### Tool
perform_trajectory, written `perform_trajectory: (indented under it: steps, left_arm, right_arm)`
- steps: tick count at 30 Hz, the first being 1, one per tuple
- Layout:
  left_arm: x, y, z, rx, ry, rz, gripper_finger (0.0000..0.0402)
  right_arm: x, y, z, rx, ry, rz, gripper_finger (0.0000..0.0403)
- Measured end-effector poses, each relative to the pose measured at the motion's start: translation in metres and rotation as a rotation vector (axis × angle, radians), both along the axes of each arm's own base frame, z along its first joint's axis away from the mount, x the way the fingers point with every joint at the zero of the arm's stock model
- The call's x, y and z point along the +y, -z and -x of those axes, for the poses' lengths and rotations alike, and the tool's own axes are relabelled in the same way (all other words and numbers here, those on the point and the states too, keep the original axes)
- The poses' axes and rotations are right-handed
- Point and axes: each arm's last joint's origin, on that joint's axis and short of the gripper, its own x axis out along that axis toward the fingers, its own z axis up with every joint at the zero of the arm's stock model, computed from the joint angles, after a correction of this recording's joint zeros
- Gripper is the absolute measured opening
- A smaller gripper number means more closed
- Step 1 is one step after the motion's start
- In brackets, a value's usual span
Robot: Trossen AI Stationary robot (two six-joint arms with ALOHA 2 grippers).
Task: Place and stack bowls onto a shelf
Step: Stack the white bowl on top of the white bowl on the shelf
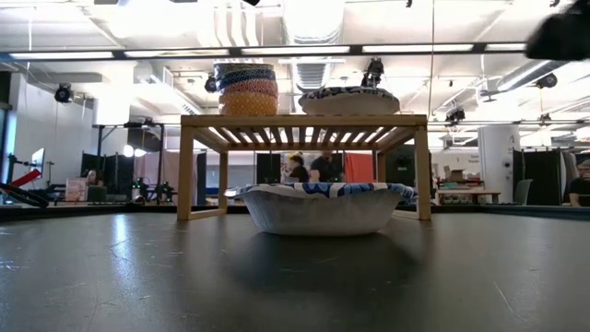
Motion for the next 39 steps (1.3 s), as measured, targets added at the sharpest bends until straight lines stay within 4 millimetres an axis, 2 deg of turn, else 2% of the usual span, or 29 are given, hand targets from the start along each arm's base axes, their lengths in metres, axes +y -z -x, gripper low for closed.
perform_trajectory:
  steps: [7, 15, 22, 30, 39]
  left_arm:
    - [0.000, -0.001, 0.000, -0.017, -0.016, -0.015, 0.0194]
    - [0.001, -0.003, -0.001, -0.068, -0.052, -0.004, 0.0194]
    - [-0.001, -0.006, -0.004, -0.119, -0.060, 0.011, 0.0194]
    - [-0.001, -0.007, -0.003, -0.120, -0.059, 0.011, 0.0194]
    - [-0.001, -0.007, -0.004, -0.121, -0.058, 0.012, 0.0194]
  right_arm:
    - [0.035, 0.028, 0.013, -0.010, -0.149, -0.017, 0.0139]
    - [0.054, 0.054, 0.024, 0.053, -0.287, 0.056, 0.0139]
    - [0.060, 0.066, 0.021, 0.040, -0.359, 0.109, 0.0139]
    - [0.064, 0.091, 0.017, 0.036, -0.405, 0.113, 0.0139]
    - [0.072, 0.099, 0.012, 0.023, -0.464, 0.061, 0.0128]
